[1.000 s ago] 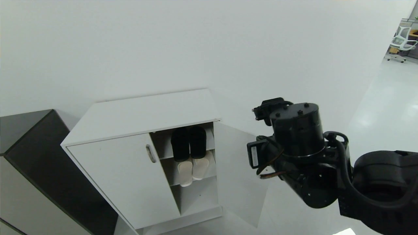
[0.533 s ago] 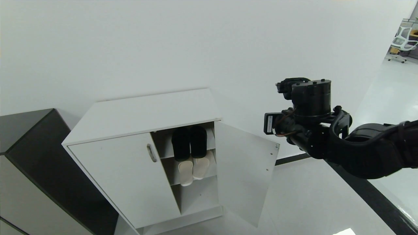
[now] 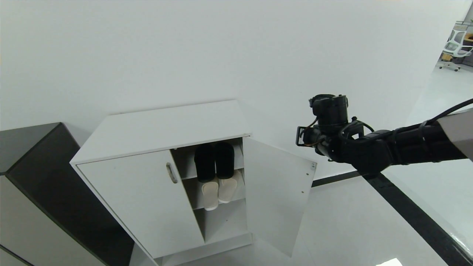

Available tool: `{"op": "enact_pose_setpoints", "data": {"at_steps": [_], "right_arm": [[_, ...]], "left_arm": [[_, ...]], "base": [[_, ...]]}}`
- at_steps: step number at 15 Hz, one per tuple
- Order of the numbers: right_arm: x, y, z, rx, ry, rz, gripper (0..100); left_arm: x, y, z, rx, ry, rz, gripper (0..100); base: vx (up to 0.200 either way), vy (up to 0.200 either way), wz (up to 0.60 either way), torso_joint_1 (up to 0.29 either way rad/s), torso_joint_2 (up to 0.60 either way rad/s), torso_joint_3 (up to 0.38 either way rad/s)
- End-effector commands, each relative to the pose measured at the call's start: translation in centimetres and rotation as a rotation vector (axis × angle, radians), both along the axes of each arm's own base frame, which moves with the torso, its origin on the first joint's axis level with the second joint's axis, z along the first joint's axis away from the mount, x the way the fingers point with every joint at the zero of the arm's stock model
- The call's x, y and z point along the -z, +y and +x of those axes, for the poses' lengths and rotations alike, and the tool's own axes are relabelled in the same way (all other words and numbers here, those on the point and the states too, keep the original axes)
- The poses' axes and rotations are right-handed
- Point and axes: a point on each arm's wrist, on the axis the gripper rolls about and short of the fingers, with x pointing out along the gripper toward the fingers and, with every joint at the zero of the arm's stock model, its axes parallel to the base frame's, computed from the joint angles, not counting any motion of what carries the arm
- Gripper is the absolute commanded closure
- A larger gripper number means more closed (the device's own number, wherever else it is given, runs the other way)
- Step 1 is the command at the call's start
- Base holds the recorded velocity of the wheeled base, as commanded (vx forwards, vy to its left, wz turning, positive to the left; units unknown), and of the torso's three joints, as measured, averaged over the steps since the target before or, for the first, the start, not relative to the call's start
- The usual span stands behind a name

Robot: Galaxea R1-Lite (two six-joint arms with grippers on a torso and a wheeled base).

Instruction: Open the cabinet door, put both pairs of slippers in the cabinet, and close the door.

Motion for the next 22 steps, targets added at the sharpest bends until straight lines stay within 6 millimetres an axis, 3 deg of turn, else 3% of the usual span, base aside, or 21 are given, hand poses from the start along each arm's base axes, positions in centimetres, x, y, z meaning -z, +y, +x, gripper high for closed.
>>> {"op": "enact_pose_setpoints", "data": {"at_steps": [1, 6, 16, 19, 22], "right_arm": [[3.1, 0.2, 2.3, 0.023, 0.053, -0.023, 100], [5.1, 0.6, 3.1, 0.025, 0.087, -0.042, 100], [6.0, 0.7, 2.4, 0.014, 0.128, -0.066, 100], [5.4, 1.3, 1.1, -0.012, 0.129, -0.070, 100], [5.0, 3.3, -2.1, -0.090, 0.141, -0.084, 100]], "left_arm": [[0.0, 0.0, 0.0, -0.001, 0.001, 0.000, 100], [0.0, 0.0, 0.0, -0.001, 0.001, 0.000, 100], [0.0, 0.0, 0.0, 0.001, 0.001, 0.000, 100], [0.0, 0.0, 0.0, 0.001, 0.001, 0.001, 100], [0.0, 0.0, 0.0, 0.001, 0.000, 0.002, 100]], "base": [[0.000, 0.000, 0.00, 0.000, 0.00, 0.000], [0.000, 0.000, 0.00, 0.000, 0.00, 0.000], [0.000, 0.000, 0.00, 0.000, 0.00, 0.000], [0.000, 0.000, 0.00, 0.000, 0.00, 0.000], [0.000, 0.000, 0.00, 0.000, 0.00, 0.000]]}}
